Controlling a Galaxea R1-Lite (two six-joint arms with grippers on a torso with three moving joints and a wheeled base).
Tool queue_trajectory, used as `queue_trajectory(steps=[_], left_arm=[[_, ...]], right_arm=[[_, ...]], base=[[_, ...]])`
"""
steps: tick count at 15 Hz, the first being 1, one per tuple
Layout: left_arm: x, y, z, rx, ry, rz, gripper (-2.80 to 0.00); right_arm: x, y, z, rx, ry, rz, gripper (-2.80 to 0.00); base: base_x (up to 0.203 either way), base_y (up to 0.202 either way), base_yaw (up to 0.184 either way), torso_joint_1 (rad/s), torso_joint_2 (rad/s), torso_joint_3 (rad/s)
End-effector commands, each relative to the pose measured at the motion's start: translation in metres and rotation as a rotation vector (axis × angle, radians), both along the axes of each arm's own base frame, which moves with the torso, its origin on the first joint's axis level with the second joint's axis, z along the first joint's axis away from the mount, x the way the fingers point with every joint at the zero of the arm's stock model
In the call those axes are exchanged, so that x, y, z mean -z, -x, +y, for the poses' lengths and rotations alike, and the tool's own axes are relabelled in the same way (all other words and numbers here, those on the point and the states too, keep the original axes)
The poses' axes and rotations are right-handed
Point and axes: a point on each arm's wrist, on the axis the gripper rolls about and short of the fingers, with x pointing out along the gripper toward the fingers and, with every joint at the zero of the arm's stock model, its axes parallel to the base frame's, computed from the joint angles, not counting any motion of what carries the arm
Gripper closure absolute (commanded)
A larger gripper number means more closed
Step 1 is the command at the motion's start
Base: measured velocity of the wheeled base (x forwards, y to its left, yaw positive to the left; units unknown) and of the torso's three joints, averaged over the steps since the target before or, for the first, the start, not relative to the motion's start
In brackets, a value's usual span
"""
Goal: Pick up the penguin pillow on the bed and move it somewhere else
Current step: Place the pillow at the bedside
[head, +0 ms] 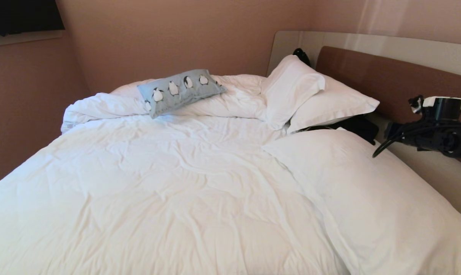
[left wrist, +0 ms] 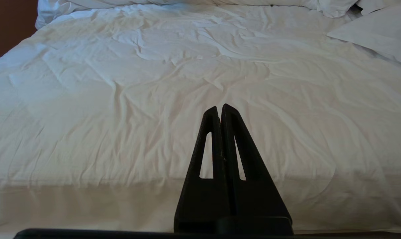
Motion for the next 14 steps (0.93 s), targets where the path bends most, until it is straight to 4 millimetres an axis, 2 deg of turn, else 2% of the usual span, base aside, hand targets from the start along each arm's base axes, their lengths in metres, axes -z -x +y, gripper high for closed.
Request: queue_trajectory(steps=[1, 3, 5, 10, 14], left_arm=[[0.0, 0.0, 0.0, -0.001, 0.0, 0.0, 0.0], [0.0, 0.0, 0.0, -0.001, 0.0, 0.0, 0.0], [0.0, 0.0, 0.0, -0.001, 0.0, 0.001, 0.0], [0.0, 0.0, 0.0, -0.001, 0.0, -0.001, 0.0], [0.0, 0.0, 0.0, -0.001, 0.0, 0.0, 0.0]], right_arm=[[0.004, 0.01, -0.001, 0.004, -0.092, 0.3, 0.0], [-0.008, 0.012, -0.004, 0.008, -0.13, 0.401, 0.0], [0.001, 0.01, -0.004, -0.032, -0.173, 0.485, 0.0], [0.019, 0.008, -0.003, -0.13, -0.208, 0.548, 0.0], [0.023, 0.008, -0.003, -0.138, -0.223, 0.559, 0.0]], base=[[0.0, 0.0, 0.0, 0.0, 0.0, 0.0], [0.0, 0.0, 0.0, 0.0, 0.0, 0.0], [0.0, 0.0, 0.0, 0.0, 0.0, 0.0], [0.0, 0.0, 0.0, 0.0, 0.0, 0.0], [0.0, 0.0, 0.0, 0.0, 0.0, 0.0]])
